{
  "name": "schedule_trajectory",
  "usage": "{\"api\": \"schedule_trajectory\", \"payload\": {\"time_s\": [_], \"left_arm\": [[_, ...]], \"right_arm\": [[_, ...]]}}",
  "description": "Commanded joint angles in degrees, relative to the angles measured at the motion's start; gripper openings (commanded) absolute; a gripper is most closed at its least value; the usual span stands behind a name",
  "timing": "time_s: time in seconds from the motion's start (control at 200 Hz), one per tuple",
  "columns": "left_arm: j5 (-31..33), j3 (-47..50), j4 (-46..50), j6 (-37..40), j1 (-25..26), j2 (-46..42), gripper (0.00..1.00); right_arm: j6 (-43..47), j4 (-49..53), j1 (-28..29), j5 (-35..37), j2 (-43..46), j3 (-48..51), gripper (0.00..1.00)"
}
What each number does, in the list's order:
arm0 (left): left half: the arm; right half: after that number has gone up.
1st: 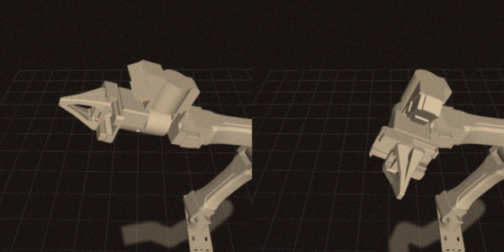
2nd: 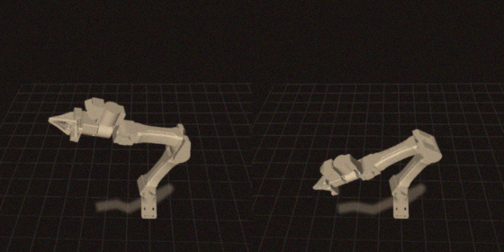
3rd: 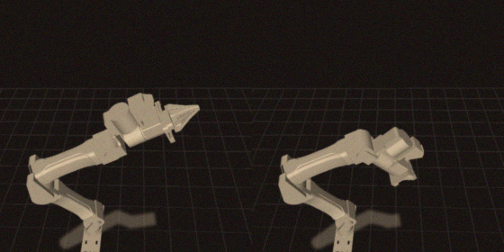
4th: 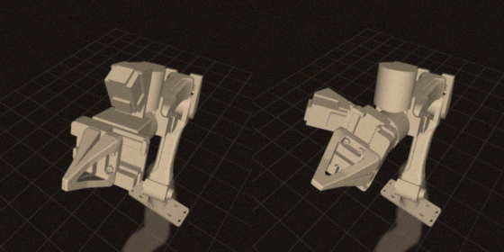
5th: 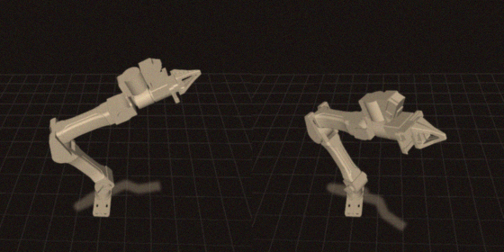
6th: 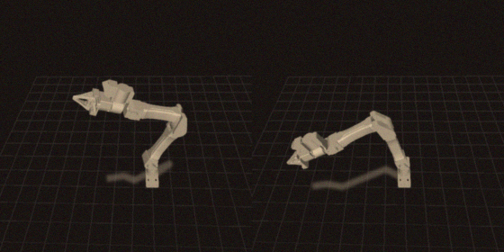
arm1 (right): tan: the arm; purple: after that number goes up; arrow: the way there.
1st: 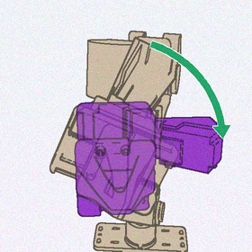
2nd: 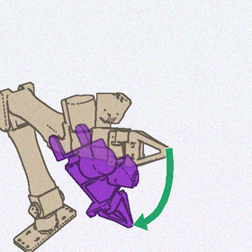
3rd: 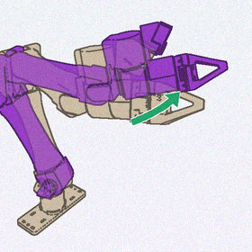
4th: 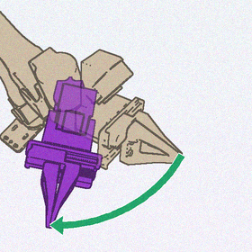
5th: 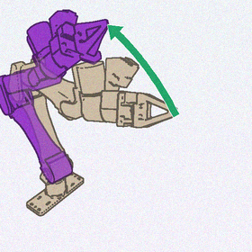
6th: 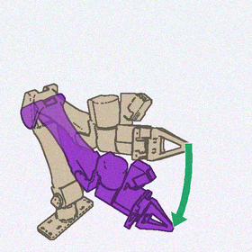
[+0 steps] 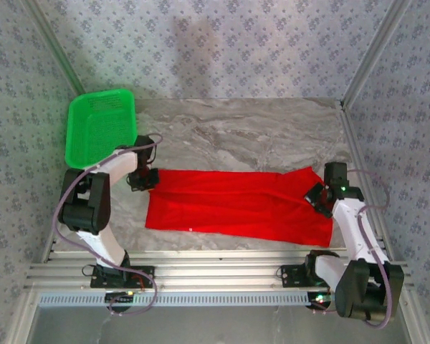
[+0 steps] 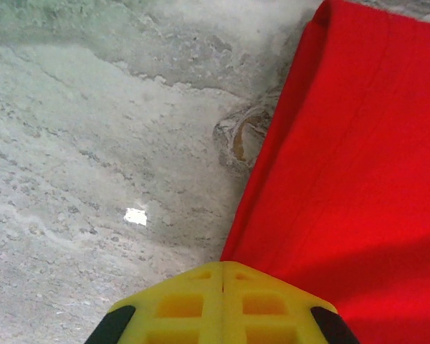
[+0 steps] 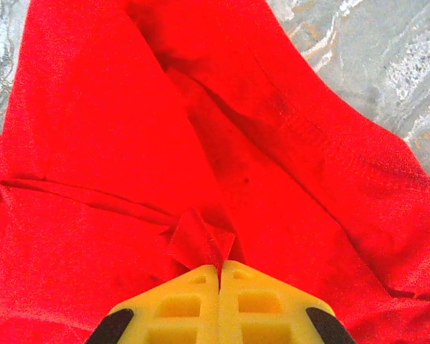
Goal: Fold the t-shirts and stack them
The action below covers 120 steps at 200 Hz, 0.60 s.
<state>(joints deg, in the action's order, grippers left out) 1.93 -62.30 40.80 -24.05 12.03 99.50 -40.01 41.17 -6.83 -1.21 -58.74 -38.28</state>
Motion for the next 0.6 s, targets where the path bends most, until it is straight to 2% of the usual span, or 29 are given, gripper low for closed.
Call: {"api": "schedule_trajectory", "payload": {"time_s": [0.0, 0.305, 0.385, 0.595], "left_arm": [[1.14, 0.63, 0.08, -0.82, 0.26, 1.04, 0.0], [1.49, 0.78, -0.28, -1.24, 0.28, 2.1, 0.0], [2.06, 0.7, -0.01, -1.69, 0.31, 2.19, 0.05], [3.27, 0.28, 0.55, -2.31, 0.3, 2.27, 0.05]], "right_arm": [[-2.74, 2.43, 0.65, 1.51, 1.42, 1.08, 0.0], [-6.25, 4.79, 4.96, 2.6, 2.03, 2.13, 0.0], [-7.29, 5.97, 6.85, 3.67, 1.99, 2.11, 0.0], [-9.44, 11.9, 10.02, 6.77, 3.11, 1.89, 0.0]]}}
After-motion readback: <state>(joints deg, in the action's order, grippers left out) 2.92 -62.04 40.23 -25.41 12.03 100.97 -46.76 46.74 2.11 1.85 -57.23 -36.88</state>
